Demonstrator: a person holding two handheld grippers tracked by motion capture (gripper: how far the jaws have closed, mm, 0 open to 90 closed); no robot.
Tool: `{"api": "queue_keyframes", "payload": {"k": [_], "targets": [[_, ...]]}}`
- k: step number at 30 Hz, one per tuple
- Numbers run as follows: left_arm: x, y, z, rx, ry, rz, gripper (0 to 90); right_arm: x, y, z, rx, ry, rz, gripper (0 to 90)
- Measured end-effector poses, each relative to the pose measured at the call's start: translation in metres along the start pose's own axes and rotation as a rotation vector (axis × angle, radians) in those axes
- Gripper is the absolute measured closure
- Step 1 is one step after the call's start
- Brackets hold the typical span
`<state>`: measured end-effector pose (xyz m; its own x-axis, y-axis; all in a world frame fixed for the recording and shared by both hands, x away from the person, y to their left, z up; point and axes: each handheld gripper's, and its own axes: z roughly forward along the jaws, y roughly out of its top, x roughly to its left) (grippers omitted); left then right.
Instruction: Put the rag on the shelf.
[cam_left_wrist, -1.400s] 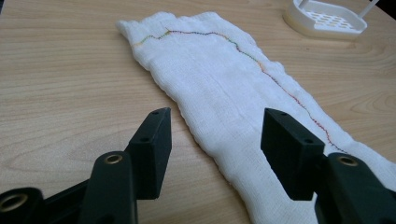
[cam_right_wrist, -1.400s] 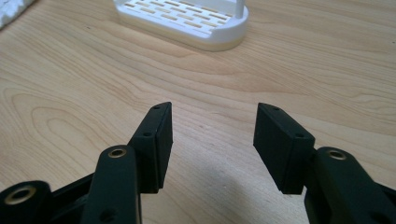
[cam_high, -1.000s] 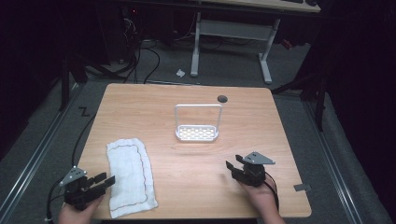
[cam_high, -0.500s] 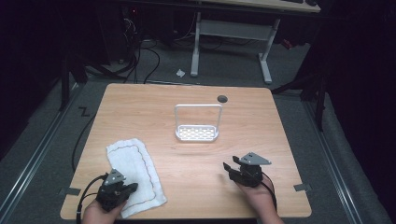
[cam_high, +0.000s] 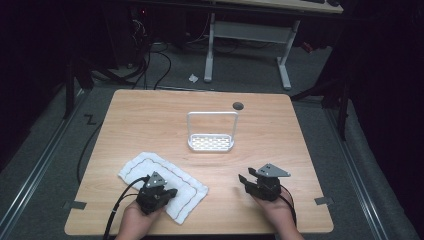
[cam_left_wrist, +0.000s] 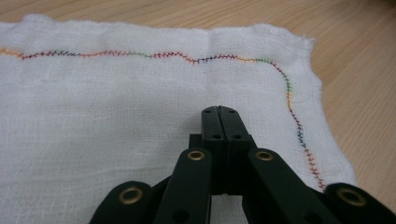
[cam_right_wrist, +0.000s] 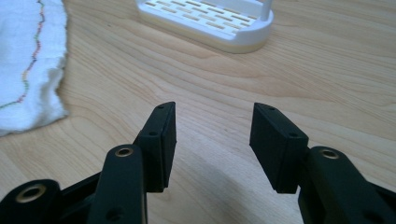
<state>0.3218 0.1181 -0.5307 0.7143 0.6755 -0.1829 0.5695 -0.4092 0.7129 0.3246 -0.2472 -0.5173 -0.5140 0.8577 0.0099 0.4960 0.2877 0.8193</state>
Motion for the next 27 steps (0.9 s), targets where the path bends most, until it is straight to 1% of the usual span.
{"api": "queue_keyframes", "payload": {"k": [1, 2, 3, 4, 5, 6, 7, 8, 9, 10, 11, 12, 13, 14, 15, 16, 17, 18, 19, 20, 22, 23, 24, 26, 27], "targets": [[-0.001, -0.001, 0.000, -0.009, 0.001, 0.001, 89.9, 0.002, 0.000, 0.000, -0.003, 0.011, 0.004, 50.5], [-0.001, -0.004, -0.004, -0.037, -0.013, -0.006, 83.0, 0.007, 0.002, 0.001, -0.010, 0.041, -0.005, 52.0], [-0.001, -0.004, -0.004, -0.037, -0.013, -0.006, 80.2, 0.007, 0.002, 0.001, -0.010, 0.041, -0.005, 52.0], [-0.001, -0.006, -0.009, -0.051, -0.007, -0.004, 80.2, 0.010, 0.003, 0.002, -0.011, 0.055, -0.007, 53.7], [0.000, -0.007, -0.014, -0.065, 0.007, 0.001, 75.8, 0.022, 0.008, 0.005, -0.002, 0.091, -0.038, 60.6], [0.003, -0.008, -0.024, -0.100, 0.031, -0.005, 73.6, 0.026, 0.009, 0.007, 0.002, 0.107, -0.048, 64.6], [0.003, -0.008, -0.024, -0.100, 0.031, -0.005, 72.0, 0.026, 0.009, 0.007, 0.002, 0.107, -0.048, 64.6], [0.011, -0.011, -0.036, -0.131, 0.058, -0.035, 71.1, 0.042, 0.016, 0.013, 0.017, 0.166, -0.067, 74.8], [0.016, -0.013, -0.040, -0.142, 0.072, -0.051, 70.5, 0.048, 0.019, 0.015, 0.023, 0.178, -0.084, 78.0], [0.016, -0.013, -0.040, -0.142, 0.072, -0.051, 69.2, 0.048, 0.019, 0.015, 0.023, 0.178, -0.084, 78.0], [0.027, -0.016, -0.045, -0.144, 0.097, -0.082, 68.7, 0.064, 0.026, 0.023, 0.047, 0.209, -0.129, 87.2], [0.027, -0.016, -0.045, -0.144, 0.097, -0.082, 68.6, 0.064, 0.026, 0.023, 0.047, 0.209, -0.129, 87.2], [0.033, -0.018, -0.047, -0.149, 0.095, -0.110, 68.6, 0.069, 0.028, 0.026, 0.051, 0.223, -0.138, 88.7], [0.036, -0.019, -0.048, -0.149, 0.087, -0.123, 69.5, 0.076, 0.033, 0.032, 0.065, 0.244, -0.146, 90.0], [0.039, -0.020, -0.048, -0.138, 0.082, -0.131, 74.5, 0.081, 0.035, 0.036, 0.069, 0.247, -0.156, 90.0], [0.041, -0.021, -0.047, -0.117, 0.089, -0.138, 78.7, 0.086, 0.039, 0.041, 0.072, 0.253, -0.169, 90.0], [0.044, -0.022, -0.045, -0.092, 0.095, -0.141, 82.0, 0.097, 0.046, 0.056, 0.089, 0.271, -0.196, 90.0], [0.047, -0.024, -0.042, -0.060, 0.097, -0.151, 82.8, 0.100, 0.047, 0.061, 0.101, 0.273, -0.204, 90.0], [0.048, -0.026, -0.040, -0.052, 0.093, -0.157, 82.9, 0.104, 0.048, 0.068, 0.117, 0.277, -0.208, 90.0], [0.048, -0.026, -0.040, -0.052, 0.093, -0.157, 83.1, 0.104, 0.048, 0.068, 0.117, 0.277, -0.208, 90.0], [0.051, -0.027, -0.039, -0.063, 0.078, -0.180, 83.1, 0.108, 0.047, 0.080, 0.150, 0.273, -0.232, 90.0], [0.051, -0.028, -0.039, -0.065, 0.077, -0.182, 83.1, 0.109, 0.044, 0.082, 0.167, 0.273, -0.232, 90.0], [0.050, -0.028, -0.039, -0.068, 0.080, -0.178, 83.1, 0.109, 0.042, 0.082, 0.166, 0.276, -0.238, 90.0], [0.050, -0.027, -0.038, -0.069, 0.081, -0.171, 82.7, 0.109, 0.035, 0.074, 0.167, 0.296, -0.221, 90.0], [0.049, -0.027, -0.036, -0.072, 0.075, -0.172, 82.2, 0.109, 0.029, 0.066, 0.163, 0.311, -0.221, 90.0]]}}
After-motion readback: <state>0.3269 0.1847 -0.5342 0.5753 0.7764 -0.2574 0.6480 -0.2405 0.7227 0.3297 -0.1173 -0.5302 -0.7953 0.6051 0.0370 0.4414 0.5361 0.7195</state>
